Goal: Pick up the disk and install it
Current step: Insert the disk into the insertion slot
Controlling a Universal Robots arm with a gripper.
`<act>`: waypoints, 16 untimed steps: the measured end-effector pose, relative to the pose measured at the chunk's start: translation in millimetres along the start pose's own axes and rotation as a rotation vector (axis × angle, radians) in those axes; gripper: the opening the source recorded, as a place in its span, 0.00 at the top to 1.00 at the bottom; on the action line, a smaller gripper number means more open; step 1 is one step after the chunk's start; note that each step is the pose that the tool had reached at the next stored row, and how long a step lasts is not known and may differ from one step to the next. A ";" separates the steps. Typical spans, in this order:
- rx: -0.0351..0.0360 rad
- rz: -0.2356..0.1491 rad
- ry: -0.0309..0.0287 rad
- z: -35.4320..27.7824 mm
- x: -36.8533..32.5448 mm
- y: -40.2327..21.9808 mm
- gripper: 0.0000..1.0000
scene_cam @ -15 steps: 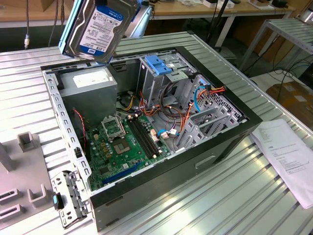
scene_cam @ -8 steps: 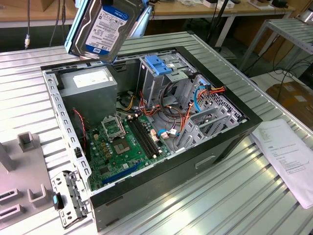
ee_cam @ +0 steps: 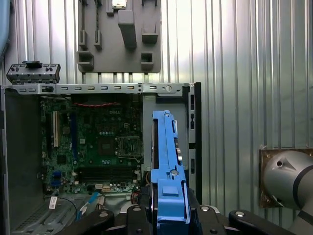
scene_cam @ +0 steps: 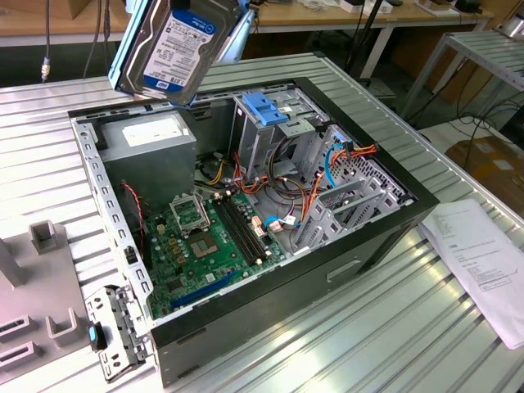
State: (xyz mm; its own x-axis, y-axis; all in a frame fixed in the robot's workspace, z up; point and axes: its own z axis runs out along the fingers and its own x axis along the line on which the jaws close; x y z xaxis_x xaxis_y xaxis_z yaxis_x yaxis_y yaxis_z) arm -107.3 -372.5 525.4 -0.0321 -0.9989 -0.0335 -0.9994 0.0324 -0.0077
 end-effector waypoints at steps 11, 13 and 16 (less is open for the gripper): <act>0.0000 0.000 -0.0001 -0.2 7.6 -0.2 0.63; -0.0001 0.000 0.0000 -0.3 9.1 -0.3 0.63; -0.0001 0.000 0.0001 -0.4 11.1 -0.3 0.63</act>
State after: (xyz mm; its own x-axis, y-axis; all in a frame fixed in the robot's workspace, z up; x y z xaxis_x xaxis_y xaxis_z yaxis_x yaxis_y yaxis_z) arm -107.3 -383.5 525.4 -0.0322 -0.9989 -0.0334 -0.9994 0.0325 -0.0076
